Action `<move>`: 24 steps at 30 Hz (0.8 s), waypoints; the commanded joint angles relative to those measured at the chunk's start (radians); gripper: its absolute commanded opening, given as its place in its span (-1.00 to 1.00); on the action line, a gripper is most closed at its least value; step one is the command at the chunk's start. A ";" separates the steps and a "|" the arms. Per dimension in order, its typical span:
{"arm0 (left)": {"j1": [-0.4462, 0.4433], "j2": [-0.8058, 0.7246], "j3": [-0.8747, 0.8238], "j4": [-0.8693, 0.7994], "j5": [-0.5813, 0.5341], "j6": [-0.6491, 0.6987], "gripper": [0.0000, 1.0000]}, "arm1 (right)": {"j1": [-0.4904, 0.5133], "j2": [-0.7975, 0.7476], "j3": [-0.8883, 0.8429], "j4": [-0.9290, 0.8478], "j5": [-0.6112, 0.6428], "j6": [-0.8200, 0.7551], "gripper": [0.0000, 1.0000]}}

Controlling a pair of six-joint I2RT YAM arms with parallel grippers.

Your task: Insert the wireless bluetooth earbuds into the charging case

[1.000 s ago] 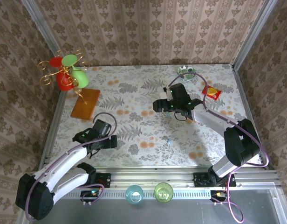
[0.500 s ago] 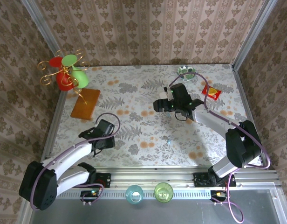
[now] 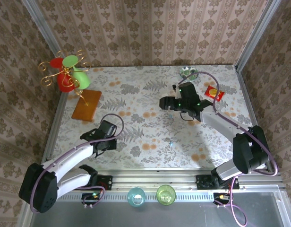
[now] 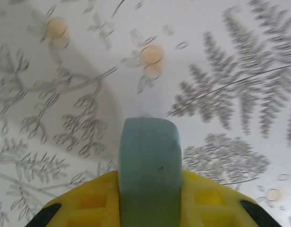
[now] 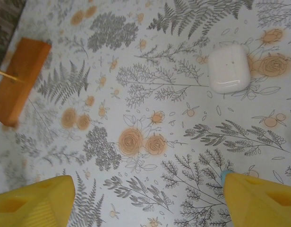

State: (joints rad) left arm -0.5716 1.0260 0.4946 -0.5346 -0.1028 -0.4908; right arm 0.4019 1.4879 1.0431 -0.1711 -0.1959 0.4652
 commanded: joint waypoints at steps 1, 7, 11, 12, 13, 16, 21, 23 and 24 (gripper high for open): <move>-0.025 -0.021 0.056 0.155 0.027 0.172 -0.66 | -0.032 -0.048 -0.014 -0.014 -0.107 0.119 0.64; -0.061 0.013 0.032 0.629 0.033 0.553 -0.74 | -0.046 -0.061 0.020 -0.098 -0.224 0.243 0.62; -0.089 0.100 0.015 0.916 0.042 0.776 -0.76 | -0.048 -0.049 0.016 -0.054 -0.361 0.379 0.59; -0.094 0.124 0.003 0.999 0.061 0.827 -0.77 | -0.046 -0.041 0.014 -0.040 -0.393 0.414 0.58; -0.099 0.146 -0.012 1.077 0.076 0.876 -0.77 | -0.045 -0.036 0.012 -0.023 -0.419 0.439 0.58; -0.112 0.219 -0.035 1.280 0.149 1.012 -0.81 | -0.033 -0.022 -0.008 0.052 -0.474 0.530 0.56; -0.159 0.304 -0.019 1.387 0.221 1.215 -0.81 | 0.006 0.008 -0.033 0.162 -0.528 0.648 0.55; -0.177 0.325 -0.018 1.425 0.221 1.283 -0.80 | 0.022 0.017 -0.052 0.209 -0.529 0.690 0.53; -0.185 0.333 -0.015 1.430 0.220 1.317 -0.81 | 0.029 0.023 -0.059 0.232 -0.531 0.709 0.51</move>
State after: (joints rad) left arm -0.7372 1.3449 0.4755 0.7589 0.0696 0.6476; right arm 0.4133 1.4891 1.0145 -0.0277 -0.6693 1.0657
